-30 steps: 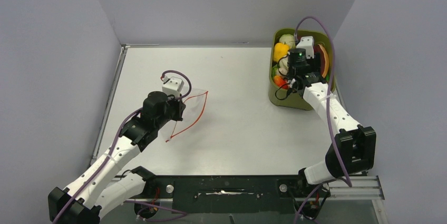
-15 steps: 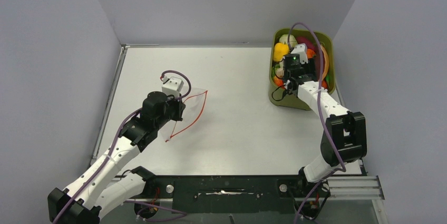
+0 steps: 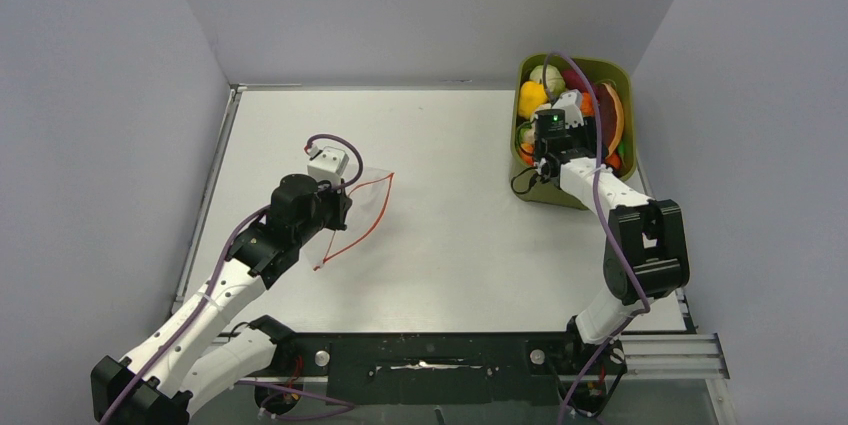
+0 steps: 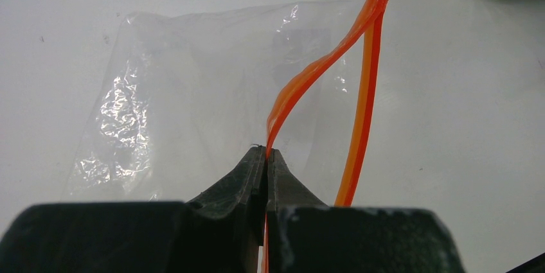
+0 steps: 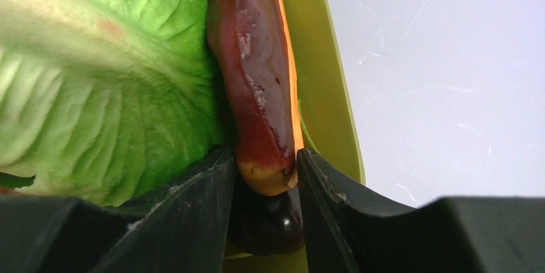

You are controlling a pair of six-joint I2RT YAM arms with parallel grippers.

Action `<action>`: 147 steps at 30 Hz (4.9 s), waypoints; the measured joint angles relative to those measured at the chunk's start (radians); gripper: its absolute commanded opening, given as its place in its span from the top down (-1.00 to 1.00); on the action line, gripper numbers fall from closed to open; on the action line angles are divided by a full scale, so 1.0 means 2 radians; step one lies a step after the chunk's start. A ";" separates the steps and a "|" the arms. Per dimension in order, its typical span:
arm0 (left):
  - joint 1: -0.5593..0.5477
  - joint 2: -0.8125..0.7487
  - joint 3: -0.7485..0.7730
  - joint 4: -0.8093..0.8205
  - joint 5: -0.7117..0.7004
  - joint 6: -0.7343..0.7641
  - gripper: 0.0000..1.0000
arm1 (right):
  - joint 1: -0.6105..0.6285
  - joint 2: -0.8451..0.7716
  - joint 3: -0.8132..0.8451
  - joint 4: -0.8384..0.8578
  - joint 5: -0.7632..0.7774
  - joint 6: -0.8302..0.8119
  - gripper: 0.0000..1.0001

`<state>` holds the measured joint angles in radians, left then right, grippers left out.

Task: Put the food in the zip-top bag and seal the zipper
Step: Pick up the fake food from the bin, then place the fake food in the zipper food storage bag.

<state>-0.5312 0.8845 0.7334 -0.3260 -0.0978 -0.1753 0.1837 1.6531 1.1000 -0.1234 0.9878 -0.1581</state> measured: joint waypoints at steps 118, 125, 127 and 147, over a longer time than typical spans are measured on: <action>0.002 0.003 -0.022 0.171 -0.116 0.094 1.00 | 0.068 -0.362 -0.088 -0.156 -0.738 0.442 0.96; 0.002 0.033 -0.022 0.184 -0.095 0.083 1.00 | 0.097 -0.362 -0.129 -0.107 -0.802 0.522 0.97; 0.002 0.040 -0.022 0.188 -0.084 0.074 1.00 | 0.102 -0.364 -0.131 -0.102 -0.813 0.532 0.97; 0.002 0.097 -0.022 0.202 -0.034 0.014 1.00 | 0.130 -0.426 -0.182 -0.118 -0.850 0.553 0.96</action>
<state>-0.5282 1.0779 0.6899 0.0780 -0.1658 -0.1478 0.4435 0.8013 0.7357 -0.3595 -0.7120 0.9478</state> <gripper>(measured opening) 0.015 0.270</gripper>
